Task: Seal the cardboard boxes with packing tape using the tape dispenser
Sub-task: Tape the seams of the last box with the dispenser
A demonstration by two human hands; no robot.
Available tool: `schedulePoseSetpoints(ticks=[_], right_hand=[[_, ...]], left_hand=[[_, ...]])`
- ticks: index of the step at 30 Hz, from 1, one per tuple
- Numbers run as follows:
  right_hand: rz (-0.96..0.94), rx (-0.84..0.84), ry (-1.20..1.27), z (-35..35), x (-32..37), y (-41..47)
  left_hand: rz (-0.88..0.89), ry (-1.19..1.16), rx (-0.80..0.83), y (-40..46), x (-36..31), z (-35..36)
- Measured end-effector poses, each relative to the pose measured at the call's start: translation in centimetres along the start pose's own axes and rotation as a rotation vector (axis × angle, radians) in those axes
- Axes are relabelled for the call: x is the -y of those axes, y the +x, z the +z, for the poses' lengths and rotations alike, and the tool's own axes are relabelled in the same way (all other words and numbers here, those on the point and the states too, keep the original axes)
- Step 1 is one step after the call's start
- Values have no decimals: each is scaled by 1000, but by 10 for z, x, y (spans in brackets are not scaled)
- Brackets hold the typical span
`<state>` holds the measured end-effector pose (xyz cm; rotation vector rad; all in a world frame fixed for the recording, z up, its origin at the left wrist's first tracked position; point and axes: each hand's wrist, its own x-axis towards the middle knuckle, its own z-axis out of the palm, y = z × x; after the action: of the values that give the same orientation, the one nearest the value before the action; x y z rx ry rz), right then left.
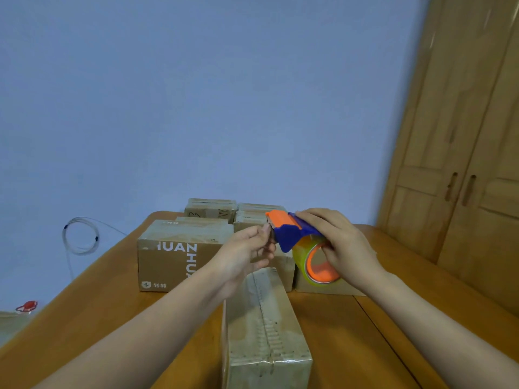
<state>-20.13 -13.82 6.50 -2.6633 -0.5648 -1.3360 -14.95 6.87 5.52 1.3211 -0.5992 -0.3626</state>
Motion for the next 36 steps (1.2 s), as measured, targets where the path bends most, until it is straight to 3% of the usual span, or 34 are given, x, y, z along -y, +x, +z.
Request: schedulePoseSetpoints(ticks=[12,20,26,31,36], right_hand=[[-55,43,-61,-14,-7,7],[-83,27,-137,-24,-7,15],[-123,60,-235,-24,-8,18],[-138,188,-310,-4,-19,27],[-53,295,-384,17,-20,26]], left_hand=[[-108,-112,129,-6,-4,-9],[-85,71,54,-3,-13,-2],[-180,201,-2,7,-20,-5],[-239,377,-77,21,-25,-20],[-276,406,-121,30,-14,-32]])
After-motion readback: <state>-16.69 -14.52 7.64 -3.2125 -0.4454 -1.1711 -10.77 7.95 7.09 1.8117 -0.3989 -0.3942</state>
